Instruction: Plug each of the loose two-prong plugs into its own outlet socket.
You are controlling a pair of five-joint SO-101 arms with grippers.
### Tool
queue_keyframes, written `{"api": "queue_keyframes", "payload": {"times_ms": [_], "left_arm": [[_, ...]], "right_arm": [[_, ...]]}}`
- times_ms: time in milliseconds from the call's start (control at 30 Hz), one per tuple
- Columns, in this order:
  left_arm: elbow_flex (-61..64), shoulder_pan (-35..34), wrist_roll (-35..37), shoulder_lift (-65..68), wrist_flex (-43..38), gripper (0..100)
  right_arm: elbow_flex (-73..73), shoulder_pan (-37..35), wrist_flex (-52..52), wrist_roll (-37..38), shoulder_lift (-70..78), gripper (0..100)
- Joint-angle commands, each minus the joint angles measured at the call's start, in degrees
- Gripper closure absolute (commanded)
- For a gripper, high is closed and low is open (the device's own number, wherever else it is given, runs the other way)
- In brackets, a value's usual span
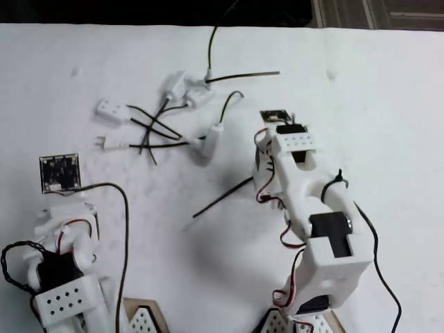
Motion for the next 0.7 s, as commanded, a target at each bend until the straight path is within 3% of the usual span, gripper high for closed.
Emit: {"api": "queue_keyframes", "payload": {"times_ms": [0, 433, 667], "left_arm": [[-0.3, -0.1, -0.6, -0.4, -1.2, 96], [-0.3, -0.1, -0.6, -0.4, -1.2, 96], [-0.2, -0.1, -0.6, -0.4, -1.2, 96]], "right_arm": [[-0.7, 0.4, -1.0, 0.5, -0.3, 82.9], [-3.4, 1.9, -0.6, 0.3, -0.3, 83.0], [-7.6, 0.5, 6.0, 0.2, -0.4, 82.9]]}}
